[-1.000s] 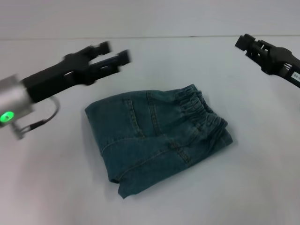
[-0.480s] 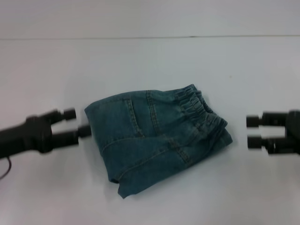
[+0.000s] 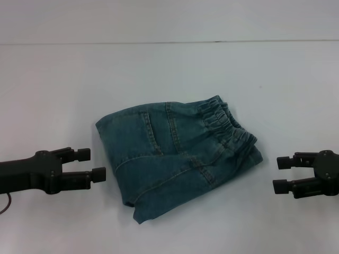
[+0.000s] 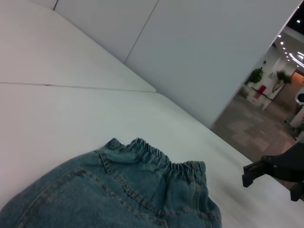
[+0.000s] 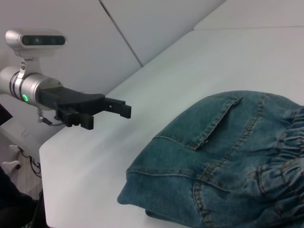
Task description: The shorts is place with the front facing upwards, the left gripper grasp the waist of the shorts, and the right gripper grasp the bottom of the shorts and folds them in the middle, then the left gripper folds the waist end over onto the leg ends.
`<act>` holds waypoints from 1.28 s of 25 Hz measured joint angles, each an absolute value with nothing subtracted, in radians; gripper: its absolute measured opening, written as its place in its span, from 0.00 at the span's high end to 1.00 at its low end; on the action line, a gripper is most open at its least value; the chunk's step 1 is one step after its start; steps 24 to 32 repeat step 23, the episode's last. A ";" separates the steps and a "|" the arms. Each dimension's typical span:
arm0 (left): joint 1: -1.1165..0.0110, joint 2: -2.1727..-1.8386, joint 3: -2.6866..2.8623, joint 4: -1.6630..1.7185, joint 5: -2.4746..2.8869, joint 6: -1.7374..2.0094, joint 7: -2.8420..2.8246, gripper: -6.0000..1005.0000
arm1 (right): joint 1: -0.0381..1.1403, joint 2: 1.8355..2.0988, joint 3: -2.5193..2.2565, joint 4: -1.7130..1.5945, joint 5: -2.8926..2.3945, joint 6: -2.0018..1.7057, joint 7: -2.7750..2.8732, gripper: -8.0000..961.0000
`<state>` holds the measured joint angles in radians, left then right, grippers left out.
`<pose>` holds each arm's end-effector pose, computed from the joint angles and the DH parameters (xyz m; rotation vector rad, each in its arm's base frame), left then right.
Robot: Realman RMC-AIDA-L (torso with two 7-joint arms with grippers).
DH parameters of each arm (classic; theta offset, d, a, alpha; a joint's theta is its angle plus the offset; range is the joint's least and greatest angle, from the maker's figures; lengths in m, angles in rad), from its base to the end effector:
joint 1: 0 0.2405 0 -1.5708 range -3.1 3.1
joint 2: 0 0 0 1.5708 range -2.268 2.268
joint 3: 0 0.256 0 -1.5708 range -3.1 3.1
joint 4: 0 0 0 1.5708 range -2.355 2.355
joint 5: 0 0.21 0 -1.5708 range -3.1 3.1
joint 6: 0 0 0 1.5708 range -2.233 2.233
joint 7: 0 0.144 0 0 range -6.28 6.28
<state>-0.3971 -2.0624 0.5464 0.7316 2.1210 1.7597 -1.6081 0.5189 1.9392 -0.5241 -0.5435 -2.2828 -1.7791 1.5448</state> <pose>-0.3033 0.2768 0.0275 -2.6758 -1.0663 -0.7443 0.3087 0.2910 0.0375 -2.8473 1.0446 0.5741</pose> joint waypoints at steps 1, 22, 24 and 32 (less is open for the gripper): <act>-0.398 -2.062 0.548 0.732 2.122 1.760 -1.611 0.05 | 0.520 1.940 -0.523 -0.544 -2.283 -1.777 1.545 0.00; -0.405 -2.062 0.553 0.732 2.126 1.772 -1.631 0.05 | 0.531 1.942 -0.517 -0.545 -2.278 -1.763 1.544 0.00; -0.406 -2.062 0.553 0.732 2.126 1.773 -1.633 0.05 | 0.532 1.942 -0.517 -0.545 -2.278 -1.763 1.544 0.00; -0.406 -2.062 0.553 0.732 2.126 1.773 -1.633 0.05 | 0.532 1.942 -0.517 -0.545 -2.278 -1.763 1.544 0.00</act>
